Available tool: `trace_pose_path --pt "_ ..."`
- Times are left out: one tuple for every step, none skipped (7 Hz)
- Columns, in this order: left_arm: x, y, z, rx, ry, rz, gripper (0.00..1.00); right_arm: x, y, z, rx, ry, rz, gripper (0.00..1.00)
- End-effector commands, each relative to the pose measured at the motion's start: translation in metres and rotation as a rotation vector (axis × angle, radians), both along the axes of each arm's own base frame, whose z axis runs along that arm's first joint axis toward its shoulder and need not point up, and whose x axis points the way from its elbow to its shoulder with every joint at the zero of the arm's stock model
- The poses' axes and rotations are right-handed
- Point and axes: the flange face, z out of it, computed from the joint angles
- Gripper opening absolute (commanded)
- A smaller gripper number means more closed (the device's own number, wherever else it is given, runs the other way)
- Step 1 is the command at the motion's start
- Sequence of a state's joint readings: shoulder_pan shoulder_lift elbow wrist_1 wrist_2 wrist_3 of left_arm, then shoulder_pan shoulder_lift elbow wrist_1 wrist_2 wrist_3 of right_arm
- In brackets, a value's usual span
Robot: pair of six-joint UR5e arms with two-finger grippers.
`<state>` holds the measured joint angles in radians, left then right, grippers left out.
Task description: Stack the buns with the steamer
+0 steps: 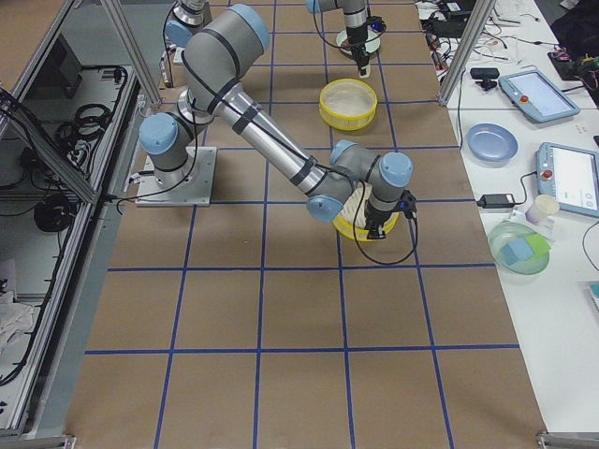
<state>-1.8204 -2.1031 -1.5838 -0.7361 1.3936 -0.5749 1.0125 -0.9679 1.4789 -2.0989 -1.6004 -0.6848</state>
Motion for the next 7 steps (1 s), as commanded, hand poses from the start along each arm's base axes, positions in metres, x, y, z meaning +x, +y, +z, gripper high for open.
trace_pose_path --pt "-0.011 0.022 -0.021 0.046 -0.012 -0.023 1.0 0.001 -0.001 0.015 -0.022 0.005 -0.005 0.0" --pt "-0.011 0.021 -0.014 0.034 -0.01 -0.031 1.0 0.009 -0.001 0.035 -0.045 0.018 0.0 0.0" --pt "-0.002 0.015 0.001 0.017 -0.012 -0.023 1.0 0.024 -0.003 0.052 -0.062 0.028 0.003 0.0" --pt "0.029 0.002 0.018 0.015 -0.042 -0.059 1.0 0.039 0.0 0.065 -0.044 0.015 0.003 0.0" --pt "0.082 -0.015 0.04 -0.001 -0.08 -0.123 1.0 0.071 -0.005 0.085 -0.068 0.026 0.012 0.0" --pt "0.137 -0.025 0.057 -0.024 -0.118 -0.198 1.0 0.116 -0.011 0.091 -0.07 0.022 -0.015 0.0" --pt "0.181 -0.028 0.063 -0.002 -0.139 -0.221 1.0 0.16 -0.012 0.104 -0.071 0.017 -0.051 0.0"
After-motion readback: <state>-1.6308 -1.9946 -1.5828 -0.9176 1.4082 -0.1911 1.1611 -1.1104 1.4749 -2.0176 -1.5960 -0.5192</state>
